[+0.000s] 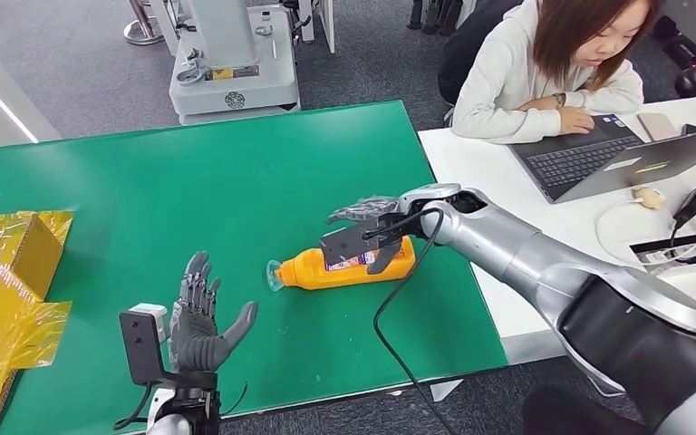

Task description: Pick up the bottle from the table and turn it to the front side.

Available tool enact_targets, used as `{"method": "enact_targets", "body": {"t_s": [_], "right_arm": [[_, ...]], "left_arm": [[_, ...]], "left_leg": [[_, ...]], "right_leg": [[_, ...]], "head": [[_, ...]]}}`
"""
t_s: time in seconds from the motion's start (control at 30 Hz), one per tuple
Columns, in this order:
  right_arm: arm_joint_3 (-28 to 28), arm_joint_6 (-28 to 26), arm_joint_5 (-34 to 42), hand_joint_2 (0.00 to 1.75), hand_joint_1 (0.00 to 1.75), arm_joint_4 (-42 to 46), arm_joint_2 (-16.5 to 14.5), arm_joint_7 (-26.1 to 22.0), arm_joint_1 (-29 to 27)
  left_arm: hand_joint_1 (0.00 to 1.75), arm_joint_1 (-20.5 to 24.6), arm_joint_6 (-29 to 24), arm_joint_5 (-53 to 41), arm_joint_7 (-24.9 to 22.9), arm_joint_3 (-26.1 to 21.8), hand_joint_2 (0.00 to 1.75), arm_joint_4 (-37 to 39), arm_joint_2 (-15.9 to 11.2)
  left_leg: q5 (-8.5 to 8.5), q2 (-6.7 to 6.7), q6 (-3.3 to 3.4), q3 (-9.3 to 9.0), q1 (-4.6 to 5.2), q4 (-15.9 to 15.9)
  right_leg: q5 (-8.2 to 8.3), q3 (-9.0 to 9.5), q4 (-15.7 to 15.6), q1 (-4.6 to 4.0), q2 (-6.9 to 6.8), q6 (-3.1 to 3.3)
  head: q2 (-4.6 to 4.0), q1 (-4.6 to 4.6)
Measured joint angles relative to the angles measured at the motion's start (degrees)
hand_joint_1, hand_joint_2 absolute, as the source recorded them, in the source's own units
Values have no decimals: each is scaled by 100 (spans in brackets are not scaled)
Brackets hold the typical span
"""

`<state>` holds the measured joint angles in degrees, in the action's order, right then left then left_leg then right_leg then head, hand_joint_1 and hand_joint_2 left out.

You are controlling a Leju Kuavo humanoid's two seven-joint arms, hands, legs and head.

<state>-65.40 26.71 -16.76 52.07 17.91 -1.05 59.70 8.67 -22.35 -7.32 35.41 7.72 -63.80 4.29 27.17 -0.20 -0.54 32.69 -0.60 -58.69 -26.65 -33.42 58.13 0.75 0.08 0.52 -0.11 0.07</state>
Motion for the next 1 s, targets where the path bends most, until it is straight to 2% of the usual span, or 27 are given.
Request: {"method": "enact_targets", "body": {"t_s": [0.27, 0.6, 0.9, 1.0], "right_arm": [[-345, 3, -43, 175, 0, 51, 261, 53, 12], [-672, -47, -193, 175, 0, 108, 754, 174, -71], [-893, -120, -334, 175, 0, 71, 799, 172, -80], [-943, -439, -356, 175, 0, 28, 782, 163, -155]], "left_arm": [[0, -52, 5, 15, 33, -7, 175, -13, -31], [0, -132, -3, 17, 77, -17, 175, -28, -32], [0, -192, -83, -49, 85, -28, 175, -28, -23], [0, -226, -179, -169, 136, -34, 175, -28, -24]], "left_leg": [[0, 0, 0, 0, 0, -2], [2, -2, 2, 2, 0, -2], [1, -4, 2, 2, -1, -1], [1, -4, 2, 3, -1, -1]], "right_leg": [[0, 0, 0, 0, -1, 0], [0, -1, -1, 1, -3, 0], [0, 0, 1, 0, -6, 0], [0, 0, 0, 0, -6, 0]], "head": [[0, -1], [0, 0], [0, -1], [0, -1]]}}
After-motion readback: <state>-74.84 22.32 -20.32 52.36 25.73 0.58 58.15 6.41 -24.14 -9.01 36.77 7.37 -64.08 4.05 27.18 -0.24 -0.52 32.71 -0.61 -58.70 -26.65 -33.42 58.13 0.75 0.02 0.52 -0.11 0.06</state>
